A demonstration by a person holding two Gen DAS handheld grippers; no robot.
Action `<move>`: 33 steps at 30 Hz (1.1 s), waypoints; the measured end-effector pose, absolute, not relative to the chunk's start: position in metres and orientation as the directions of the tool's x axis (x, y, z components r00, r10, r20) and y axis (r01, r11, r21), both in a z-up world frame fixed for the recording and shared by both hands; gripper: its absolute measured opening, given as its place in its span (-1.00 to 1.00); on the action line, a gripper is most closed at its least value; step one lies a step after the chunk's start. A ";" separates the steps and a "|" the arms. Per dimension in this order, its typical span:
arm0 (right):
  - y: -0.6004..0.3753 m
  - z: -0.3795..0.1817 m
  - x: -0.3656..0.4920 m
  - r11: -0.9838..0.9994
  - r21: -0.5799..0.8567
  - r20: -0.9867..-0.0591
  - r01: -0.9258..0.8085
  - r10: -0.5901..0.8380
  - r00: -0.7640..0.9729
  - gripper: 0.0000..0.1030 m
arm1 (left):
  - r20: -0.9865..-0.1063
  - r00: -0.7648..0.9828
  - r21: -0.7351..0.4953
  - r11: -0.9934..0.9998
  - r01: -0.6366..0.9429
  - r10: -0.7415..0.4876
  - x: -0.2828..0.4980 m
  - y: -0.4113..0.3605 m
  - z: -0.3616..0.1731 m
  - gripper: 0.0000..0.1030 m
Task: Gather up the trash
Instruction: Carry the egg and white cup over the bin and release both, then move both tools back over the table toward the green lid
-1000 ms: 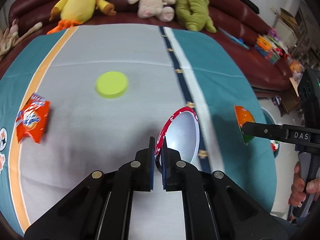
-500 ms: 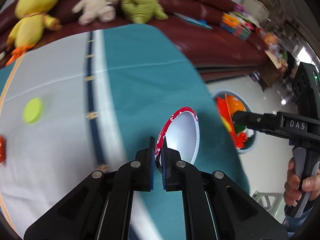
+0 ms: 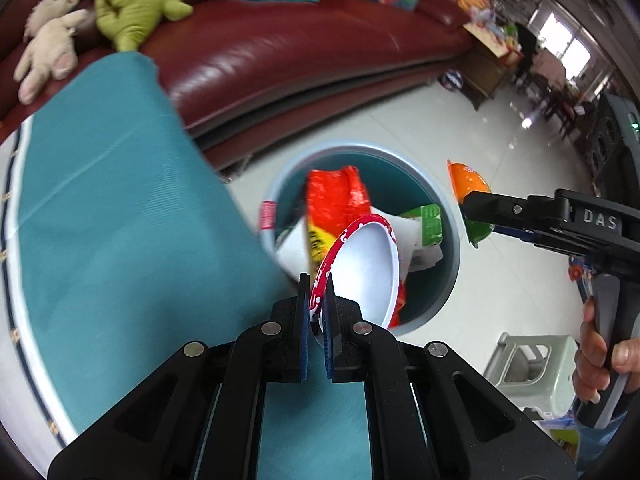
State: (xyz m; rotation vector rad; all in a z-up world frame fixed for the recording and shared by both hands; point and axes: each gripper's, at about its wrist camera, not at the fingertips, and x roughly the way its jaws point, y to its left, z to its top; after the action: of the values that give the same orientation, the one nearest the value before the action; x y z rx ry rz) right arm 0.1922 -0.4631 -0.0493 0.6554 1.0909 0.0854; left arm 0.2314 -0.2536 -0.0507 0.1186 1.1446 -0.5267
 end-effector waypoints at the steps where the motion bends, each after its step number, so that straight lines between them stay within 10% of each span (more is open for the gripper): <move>1: -0.466 -0.052 0.194 0.808 0.531 -0.796 0.254 0.373 0.477 -0.18 | -0.893 0.298 -0.175 0.870 0.460 -0.337 0.235 -0.259 -0.055 -0.88; 8: -0.487 -0.067 0.203 0.794 0.533 -0.803 0.291 0.367 0.469 -0.18 | -0.909 0.243 -0.198 0.863 0.464 -0.339 0.256 -0.285 -0.077 -0.64; 10: -0.488 -0.069 0.206 0.793 0.533 -0.805 0.294 0.368 0.465 -0.18 | -0.914 0.241 -0.187 0.867 0.462 -0.326 0.255 -0.286 -0.082 0.05; 13: -0.488 -0.071 0.208 0.791 0.535 -0.806 0.295 0.373 0.460 -0.18 | -0.909 0.279 -0.159 0.875 0.458 -0.311 0.252 -0.284 -0.082 0.44; 25: -0.459 -0.069 0.224 0.814 0.524 -0.813 0.250 0.391 0.431 -0.15 | -0.894 0.312 -0.159 0.880 0.448 -0.321 0.238 -0.253 -0.060 0.77; 33: -0.447 -0.065 0.222 0.824 0.498 -0.831 0.270 0.365 0.419 0.41 | -0.886 0.315 -0.198 0.890 0.410 -0.342 0.228 -0.223 -0.053 0.79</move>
State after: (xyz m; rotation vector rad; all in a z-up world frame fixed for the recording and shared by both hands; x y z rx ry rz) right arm 0.2222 -0.4473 -0.0651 0.6355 1.1589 0.0651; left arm 0.2284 -0.2227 -0.0533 0.0685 1.1483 -0.4959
